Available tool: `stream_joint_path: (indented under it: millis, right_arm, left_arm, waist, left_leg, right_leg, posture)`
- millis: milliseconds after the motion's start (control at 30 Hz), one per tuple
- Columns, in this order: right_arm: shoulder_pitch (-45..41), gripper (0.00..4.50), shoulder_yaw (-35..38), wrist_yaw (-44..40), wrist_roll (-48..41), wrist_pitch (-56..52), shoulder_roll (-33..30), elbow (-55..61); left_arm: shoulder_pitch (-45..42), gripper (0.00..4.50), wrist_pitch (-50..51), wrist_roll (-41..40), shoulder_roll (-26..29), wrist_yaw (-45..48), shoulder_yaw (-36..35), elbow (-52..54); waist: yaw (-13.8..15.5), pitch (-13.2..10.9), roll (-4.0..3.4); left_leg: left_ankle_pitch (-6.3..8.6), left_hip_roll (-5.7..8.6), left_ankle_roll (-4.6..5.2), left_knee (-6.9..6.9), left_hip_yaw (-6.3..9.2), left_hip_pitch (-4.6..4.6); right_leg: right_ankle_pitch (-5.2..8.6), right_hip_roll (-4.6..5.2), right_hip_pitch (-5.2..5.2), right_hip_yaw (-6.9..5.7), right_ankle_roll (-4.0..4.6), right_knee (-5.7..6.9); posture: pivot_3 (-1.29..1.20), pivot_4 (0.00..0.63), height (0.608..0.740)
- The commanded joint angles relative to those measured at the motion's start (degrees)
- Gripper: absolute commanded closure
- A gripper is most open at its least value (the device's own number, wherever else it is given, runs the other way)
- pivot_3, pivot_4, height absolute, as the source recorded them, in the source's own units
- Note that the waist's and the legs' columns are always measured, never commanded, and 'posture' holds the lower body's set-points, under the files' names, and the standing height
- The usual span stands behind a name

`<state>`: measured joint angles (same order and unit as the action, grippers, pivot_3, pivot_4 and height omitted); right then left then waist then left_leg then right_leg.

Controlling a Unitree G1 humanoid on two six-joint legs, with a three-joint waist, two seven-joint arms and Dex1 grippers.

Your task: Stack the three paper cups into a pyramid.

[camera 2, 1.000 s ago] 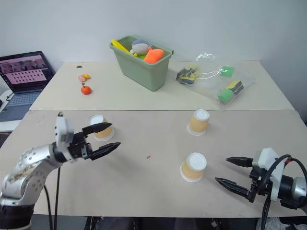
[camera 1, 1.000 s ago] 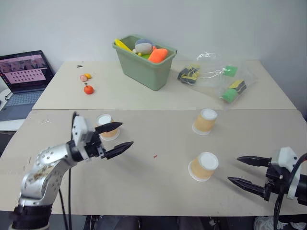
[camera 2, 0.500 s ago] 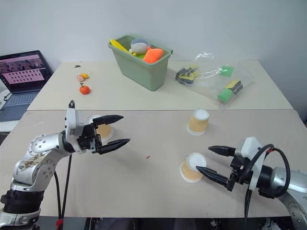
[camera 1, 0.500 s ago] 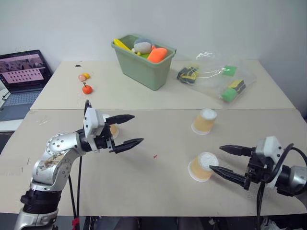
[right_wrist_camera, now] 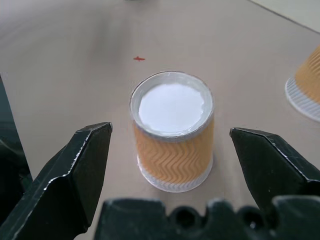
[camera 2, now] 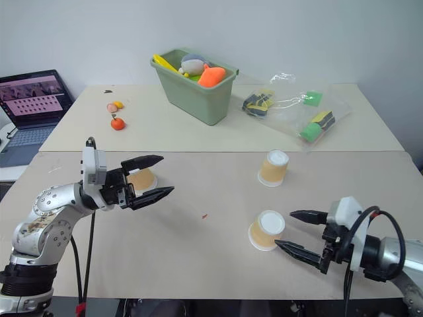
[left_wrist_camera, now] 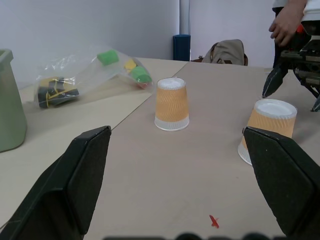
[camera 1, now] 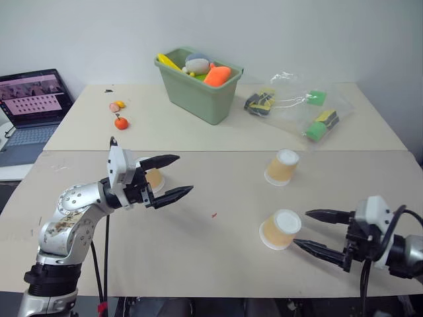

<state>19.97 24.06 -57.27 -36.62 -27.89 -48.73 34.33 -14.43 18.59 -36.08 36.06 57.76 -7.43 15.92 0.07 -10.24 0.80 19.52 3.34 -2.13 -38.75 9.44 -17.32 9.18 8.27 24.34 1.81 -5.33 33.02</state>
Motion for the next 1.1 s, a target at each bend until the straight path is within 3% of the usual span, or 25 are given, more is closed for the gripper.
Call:
stream_joint_path:
  millis: [33, 400, 667, 867, 1100]
  right_arm:
    - [0.5, 0.07, -1.7, -0.2, 2.7, 3.6, 0.9, 0.5]
    - [-7.6, 0.07, -9.2, 2.2, 5.1, 4.9, 3.7, -2.6]
    - [-13.8, 0.07, -13.5, 3.0, 4.9, 4.2, 5.4, -5.2]
    - [-16.6, 1.70, -14.7, 2.8, 5.0, 4.0, 5.8, -7.8]
    - [-24.0, 1.71, -17.1, 2.6, 4.5, 2.9, 6.0, -10.2]
  left_arm:
    - [-0.1, 0.00, 0.0, -1.1, 0.4, -0.3, -1.7, 1.3]
    - [1.1, 0.00, 1.7, -2.0, 0.7, -1.3, -2.4, 3.8]
    - [7.3, 0.00, 3.8, -3.4, 3.3, -0.4, -4.1, 7.1]
    - [12.2, 0.00, 3.9, -3.4, 4.4, -0.9, -6.1, 8.2]
    - [15.4, 0.00, 3.5, -3.5, 4.4, -1.9, -9.4, 7.6]
  waist:
    - [0.0, 0.0, 0.01]
    - [-0.3, 0.0, 0.01]
    - [-0.7, 0.0, 0.02]
    - [-0.7, 0.0, 0.02]
    - [-1.0, 0.0, 0.02]
  left_leg:
    - [0.00, 0.00, 0.00, -0.01, 0.00, 0.01]
    - [-0.01, -0.01, -0.01, -0.07, -0.01, 0.03]
    - [0.03, -0.01, 0.04, -0.04, 0.00, 0.00]
    - [0.06, 0.00, 0.07, -0.05, -0.01, 0.01]
    - [0.05, -0.02, 0.07, -0.06, -0.03, 0.04]
  right_leg:
    - [0.00, 0.00, -0.01, 0.00, -0.01, 0.01]
    - [-0.02, -0.02, 0.00, 0.02, -0.01, 0.07]
    - [-0.02, -0.02, 0.03, 0.04, 0.01, 0.04]
    - [-0.02, -0.02, 0.03, 0.05, 0.02, 0.04]
    - [-0.03, -0.03, 0.03, 0.05, 0.02, 0.07]
  posture:
    - [0.00, 0.150, 0.740]
    - [0.00, 0.150, 0.740]
    - [0.00, 0.150, 0.740]
    - [0.00, 0.150, 0.740]
    - [0.00, 0.150, 0.740]
